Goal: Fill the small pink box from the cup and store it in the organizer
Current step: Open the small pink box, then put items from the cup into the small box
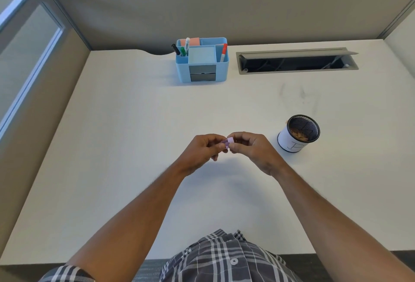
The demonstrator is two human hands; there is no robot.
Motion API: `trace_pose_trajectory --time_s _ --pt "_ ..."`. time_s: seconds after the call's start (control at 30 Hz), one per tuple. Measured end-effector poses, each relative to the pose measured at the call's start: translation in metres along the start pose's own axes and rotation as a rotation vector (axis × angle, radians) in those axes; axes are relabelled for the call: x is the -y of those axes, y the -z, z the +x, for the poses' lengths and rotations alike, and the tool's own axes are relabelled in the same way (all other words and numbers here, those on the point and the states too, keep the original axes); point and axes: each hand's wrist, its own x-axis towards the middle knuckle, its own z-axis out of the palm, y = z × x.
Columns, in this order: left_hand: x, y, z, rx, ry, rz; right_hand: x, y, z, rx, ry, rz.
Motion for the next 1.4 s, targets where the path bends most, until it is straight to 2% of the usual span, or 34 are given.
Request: trace_pose_trajectory --time_s 0.27,0.4,0.6,0.77,1.0,1.23,1.4 --pt "-0.017 -0.012 0.013 0.044 0.056 -0.061 0.004 0.022 -0.013 -0.203 0.01 0.118" --pt "-0.031 -0.025 0.026 0.087 0.013 -0.06 0.014 0.046 -0.024 -0.332 0.051 0.135" --pt "-0.053 -0.059 0.055 0.067 -0.039 0.078 0.026 0.095 -0.043 -0.54 0.11 0.151" --pt "-0.072 -0.095 0.082 0.002 -0.144 0.3 0.025 0.133 -0.058 -0.677 0.127 0.194" --pt "-0.094 -0.136 0.105 -0.053 -0.297 0.529 0.02 0.158 -0.072 -0.741 0.135 0.241" --pt "-0.103 -0.157 0.114 0.049 -0.424 0.794 0.013 0.167 -0.074 -0.754 0.117 0.257" --pt "-0.098 -0.156 0.116 0.084 -0.52 0.822 0.011 0.17 -0.073 -0.76 0.1 0.226"
